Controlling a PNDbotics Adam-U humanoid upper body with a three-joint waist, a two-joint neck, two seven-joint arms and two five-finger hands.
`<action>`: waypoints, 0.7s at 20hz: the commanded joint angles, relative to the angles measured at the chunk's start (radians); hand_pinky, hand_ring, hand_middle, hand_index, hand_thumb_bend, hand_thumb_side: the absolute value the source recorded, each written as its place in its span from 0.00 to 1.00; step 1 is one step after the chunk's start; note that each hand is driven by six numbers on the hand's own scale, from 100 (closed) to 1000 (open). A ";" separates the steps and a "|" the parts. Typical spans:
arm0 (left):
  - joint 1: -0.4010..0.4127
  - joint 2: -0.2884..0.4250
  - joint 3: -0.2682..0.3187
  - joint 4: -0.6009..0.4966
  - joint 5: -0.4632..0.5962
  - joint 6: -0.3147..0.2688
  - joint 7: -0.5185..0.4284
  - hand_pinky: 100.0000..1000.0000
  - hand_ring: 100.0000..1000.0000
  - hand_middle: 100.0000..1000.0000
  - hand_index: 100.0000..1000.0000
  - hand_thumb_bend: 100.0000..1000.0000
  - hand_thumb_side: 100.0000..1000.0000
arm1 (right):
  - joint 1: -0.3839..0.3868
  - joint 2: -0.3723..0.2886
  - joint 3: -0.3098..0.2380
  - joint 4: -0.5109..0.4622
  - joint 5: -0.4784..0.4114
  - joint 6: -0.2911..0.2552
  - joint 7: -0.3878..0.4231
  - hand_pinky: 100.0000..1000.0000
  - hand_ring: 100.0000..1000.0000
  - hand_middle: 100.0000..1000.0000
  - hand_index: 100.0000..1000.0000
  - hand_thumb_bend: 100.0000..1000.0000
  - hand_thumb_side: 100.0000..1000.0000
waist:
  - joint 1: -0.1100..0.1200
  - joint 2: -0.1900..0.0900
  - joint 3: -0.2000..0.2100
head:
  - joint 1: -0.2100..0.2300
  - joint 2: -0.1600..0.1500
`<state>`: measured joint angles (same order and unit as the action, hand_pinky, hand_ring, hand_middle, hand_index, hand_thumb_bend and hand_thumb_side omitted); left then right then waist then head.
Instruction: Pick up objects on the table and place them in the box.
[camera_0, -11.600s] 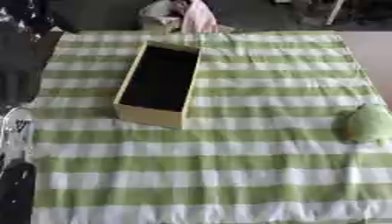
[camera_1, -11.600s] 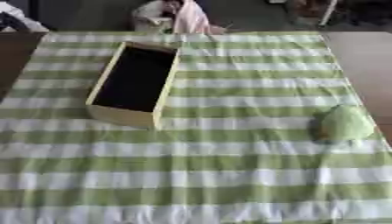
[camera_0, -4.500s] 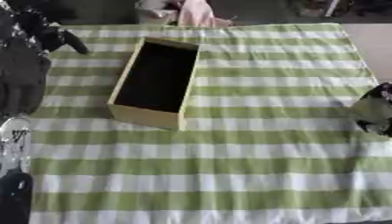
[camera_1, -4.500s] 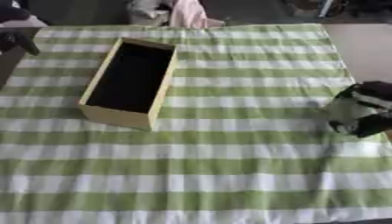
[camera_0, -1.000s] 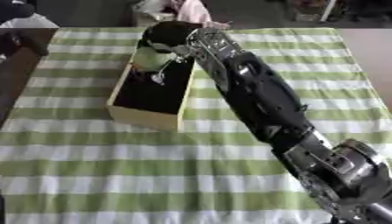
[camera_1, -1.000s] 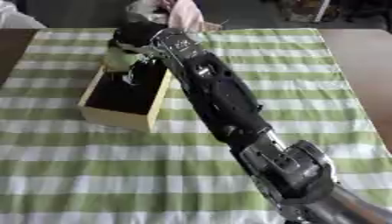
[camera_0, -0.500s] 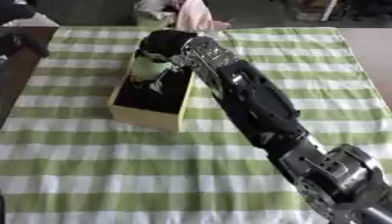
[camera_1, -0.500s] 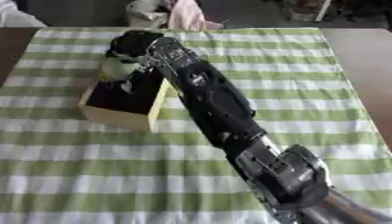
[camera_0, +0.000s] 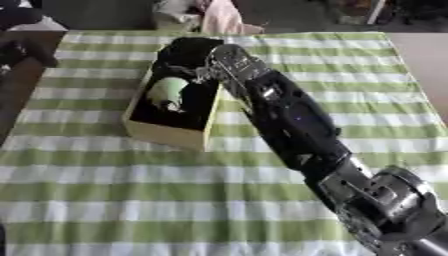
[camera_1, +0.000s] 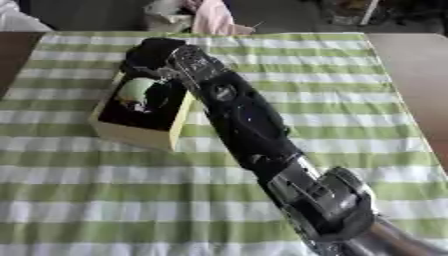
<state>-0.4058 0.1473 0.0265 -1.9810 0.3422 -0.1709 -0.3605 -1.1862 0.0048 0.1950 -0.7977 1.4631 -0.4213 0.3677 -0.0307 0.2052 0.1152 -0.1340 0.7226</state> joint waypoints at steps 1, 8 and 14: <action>-0.010 0.000 -0.004 -0.019 0.001 0.004 -0.002 0.45 0.73 0.69 0.77 0.00 0.69 | -0.030 -0.008 -0.007 -0.041 0.011 0.007 -0.007 1.00 0.89 0.82 0.92 0.21 0.64 | 0.005 -0.013 -0.002 | 0.001 -0.006; -0.008 0.000 -0.004 -0.019 -0.001 0.006 -0.003 0.45 0.74 0.69 0.77 0.00 0.69 | -0.040 -0.038 -0.024 -0.133 -0.073 0.033 -0.010 0.99 0.85 0.78 0.90 0.08 0.59 | 0.005 -0.018 -0.008 | 0.009 -0.007; -0.004 0.005 -0.002 -0.019 -0.007 0.006 0.000 0.45 0.74 0.69 0.77 0.00 0.69 | -0.039 -0.114 -0.033 -0.286 -0.232 0.069 0.033 0.95 0.81 0.74 0.86 0.00 0.60 | 0.005 -0.022 -0.019 | 0.028 -0.001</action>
<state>-0.4030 0.1401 0.0262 -1.9810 0.3383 -0.1654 -0.3617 -1.2011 -0.0744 0.1728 -1.0333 1.2694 -0.3620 0.3934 -0.0312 0.2031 0.0957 -0.1123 0.7229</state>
